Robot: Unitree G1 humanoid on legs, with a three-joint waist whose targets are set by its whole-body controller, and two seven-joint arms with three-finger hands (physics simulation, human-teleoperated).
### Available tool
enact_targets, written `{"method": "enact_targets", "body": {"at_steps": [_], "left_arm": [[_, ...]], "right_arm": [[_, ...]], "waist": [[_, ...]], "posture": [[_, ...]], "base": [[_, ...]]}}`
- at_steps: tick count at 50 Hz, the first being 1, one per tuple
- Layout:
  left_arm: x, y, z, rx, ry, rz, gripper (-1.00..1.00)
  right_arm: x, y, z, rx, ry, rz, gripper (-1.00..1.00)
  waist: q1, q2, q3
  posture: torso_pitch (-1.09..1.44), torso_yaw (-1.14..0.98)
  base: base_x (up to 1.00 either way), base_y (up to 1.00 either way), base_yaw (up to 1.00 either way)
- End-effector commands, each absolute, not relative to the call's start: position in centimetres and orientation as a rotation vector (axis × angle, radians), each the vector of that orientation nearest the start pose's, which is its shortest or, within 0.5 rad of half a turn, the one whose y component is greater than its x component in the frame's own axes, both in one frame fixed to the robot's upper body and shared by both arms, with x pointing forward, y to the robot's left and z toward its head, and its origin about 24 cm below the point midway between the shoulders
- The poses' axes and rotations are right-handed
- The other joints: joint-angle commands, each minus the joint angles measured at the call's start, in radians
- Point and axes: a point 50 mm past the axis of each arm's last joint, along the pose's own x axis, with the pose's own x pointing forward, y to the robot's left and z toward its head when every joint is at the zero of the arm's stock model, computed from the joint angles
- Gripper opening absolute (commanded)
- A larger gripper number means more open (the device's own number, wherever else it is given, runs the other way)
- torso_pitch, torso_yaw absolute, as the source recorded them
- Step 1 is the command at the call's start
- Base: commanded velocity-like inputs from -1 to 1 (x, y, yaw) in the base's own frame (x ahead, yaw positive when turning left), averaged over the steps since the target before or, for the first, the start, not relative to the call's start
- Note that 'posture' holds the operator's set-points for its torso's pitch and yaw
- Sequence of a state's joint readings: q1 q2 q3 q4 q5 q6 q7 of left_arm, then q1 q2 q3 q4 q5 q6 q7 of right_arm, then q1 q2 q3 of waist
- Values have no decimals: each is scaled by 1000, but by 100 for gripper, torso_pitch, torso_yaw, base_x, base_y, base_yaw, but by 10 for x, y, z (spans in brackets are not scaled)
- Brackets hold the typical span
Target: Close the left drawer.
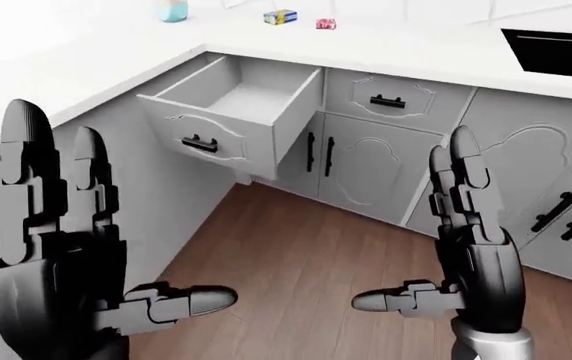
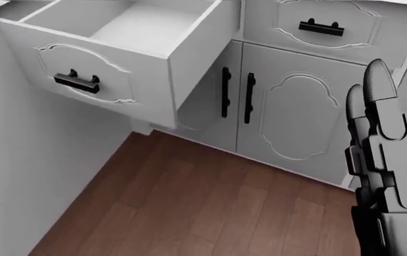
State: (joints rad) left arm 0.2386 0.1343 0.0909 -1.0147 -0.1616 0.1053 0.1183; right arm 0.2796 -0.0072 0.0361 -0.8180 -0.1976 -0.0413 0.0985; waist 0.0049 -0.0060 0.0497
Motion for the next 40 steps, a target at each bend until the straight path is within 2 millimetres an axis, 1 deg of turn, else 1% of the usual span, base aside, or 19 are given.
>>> {"method": "enact_targets", "body": {"at_steps": [1, 6, 8, 9, 10, 11, 13, 17, 21, 23, 24, 25, 26, 27, 29, 35, 38, 39, 40], "left_arm": [[145, 176, 216, 12, -751, 103, 100], [145, 176, 216, 12, -751, 104, 100], [145, 176, 216, 12, -750, 104, 100], [145, 176, 216, 12, -750, 103, 100], [145, 176, 216, 12, -751, 104, 100], [145, 176, 216, 12, -751, 103, 100], [145, 176, 216, 12, -751, 104, 100], [145, 176, 216, 12, -751, 103, 100], [145, 176, 216, 11, -751, 104, 100], [145, 176, 216, 11, -750, 104, 100], [145, 176, 216, 10, -749, 104, 100], [145, 176, 216, 11, -750, 104, 100], [145, 176, 216, 11, -750, 104, 100], [145, 176, 216, 11, -750, 104, 100], [145, 175, 216, 11, -749, 103, 100], [145, 175, 216, 11, -750, 103, 100], [145, 175, 216, 12, -750, 102, 100], [145, 175, 216, 12, -752, 103, 100], [145, 175, 216, 12, -751, 103, 100]], "right_arm": [[163, -148, 182, -241, -654, 12, 100], [163, -148, 182, -243, -653, 12, 100], [164, -148, 181, -242, -652, 12, 100], [164, -148, 181, -242, -652, 12, 100], [164, -148, 181, -242, -653, 13, 100], [164, -148, 182, -242, -653, 12, 100], [164, -148, 181, -243, -652, 13, 100], [163, -148, 181, -243, -652, 13, 100], [164, -148, 181, -244, -651, 13, 100], [164, -148, 181, -244, -652, 14, 100], [163, -148, 181, -243, -653, 12, 100], [163, -148, 181, -244, -652, 13, 100], [164, -148, 181, -245, -651, 13, 100], [163, -148, 181, -244, -651, 12, 100], [164, -148, 180, -245, -649, 12, 100], [164, -148, 180, -246, -648, 14, 100], [164, -148, 180, -246, -647, 14, 100], [164, -148, 180, -246, -647, 15, 100], [164, -148, 180, -247, -647, 15, 100]], "waist": [[3, -3, -1], [9, 49, 7], [12, 101, -5], [18, 121, -4], [23, 79, 14], [20, 87, 0], [25, 64, -13], [20, 37, -6], [10, -4, 5], [6, -42, -1], [2, -80, -16], [-8, -45, -4], [2, -52, 7], [7, -56, 4], [9, -41, -2], [6, 18, 10], [4, 70, 6], [8, 108, -11], [14, 94, -9]], "posture": [[0, 0], [0, 0], [0, 0], [0, 0], [0, 0], [0, 0], [0, 0], [0, 0], [0, 0], [0, 0], [0, 0], [0, 0], [0, 0], [0, 0], [0, 0], [0, 0], [0, 0], [0, 0], [0, 0]], "base": [[-9, 0, 30], [-10, 0, 47], [-9, 0, 56], [-9, 0, 55], [-9, 0, 55], [-10, 0, 56], [-9, 0, 56], [-10, 0, 56], [-9, 0, 56], [-9, 0, 56], [-9, 0, 56], [-5, 0, 56], [-4, 0, 56], [0, 0, 56], [0, 0, 56], [0, 0, 56], [0, 0, 56], [0, 0, 55], [0, 0, 55]]}}
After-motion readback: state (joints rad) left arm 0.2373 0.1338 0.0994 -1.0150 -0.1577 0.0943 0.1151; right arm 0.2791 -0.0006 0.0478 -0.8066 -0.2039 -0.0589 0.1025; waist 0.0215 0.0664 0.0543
